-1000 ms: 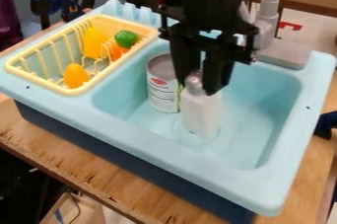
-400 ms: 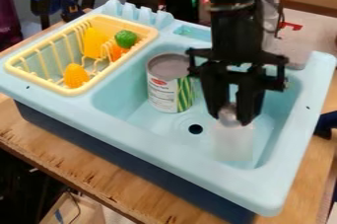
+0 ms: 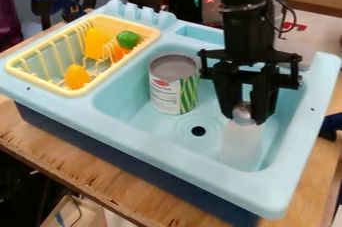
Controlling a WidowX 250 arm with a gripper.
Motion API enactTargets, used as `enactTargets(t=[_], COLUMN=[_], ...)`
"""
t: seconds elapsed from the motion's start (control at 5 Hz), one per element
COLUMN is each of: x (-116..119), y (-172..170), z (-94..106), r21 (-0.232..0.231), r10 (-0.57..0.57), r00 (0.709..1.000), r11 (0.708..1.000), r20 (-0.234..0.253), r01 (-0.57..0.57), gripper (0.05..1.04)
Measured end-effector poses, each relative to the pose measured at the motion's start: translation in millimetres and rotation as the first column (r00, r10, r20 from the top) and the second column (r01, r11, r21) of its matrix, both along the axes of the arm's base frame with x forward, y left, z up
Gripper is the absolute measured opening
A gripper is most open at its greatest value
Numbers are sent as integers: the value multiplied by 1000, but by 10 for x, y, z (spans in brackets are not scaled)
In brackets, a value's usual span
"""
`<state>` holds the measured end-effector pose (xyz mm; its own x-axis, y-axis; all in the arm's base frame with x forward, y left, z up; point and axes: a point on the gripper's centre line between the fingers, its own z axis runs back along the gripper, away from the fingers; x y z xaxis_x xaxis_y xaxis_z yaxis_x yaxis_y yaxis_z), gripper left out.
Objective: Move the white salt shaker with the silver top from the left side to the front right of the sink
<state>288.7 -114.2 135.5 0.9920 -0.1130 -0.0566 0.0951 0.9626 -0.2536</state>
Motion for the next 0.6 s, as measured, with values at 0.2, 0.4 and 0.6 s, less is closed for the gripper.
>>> enactTargets(t=[0.2,0.4,0.6], x=[-37,31,85], y=[-14,21,94], z=[-35,94,290], r21=[62,96,124], r10=[-32,-11,6], r00=[998,999,1000], r11=[997,995,992], r20=[-59,-39,10], r01=[35,15,-7], gripper=[885,1011,1008])
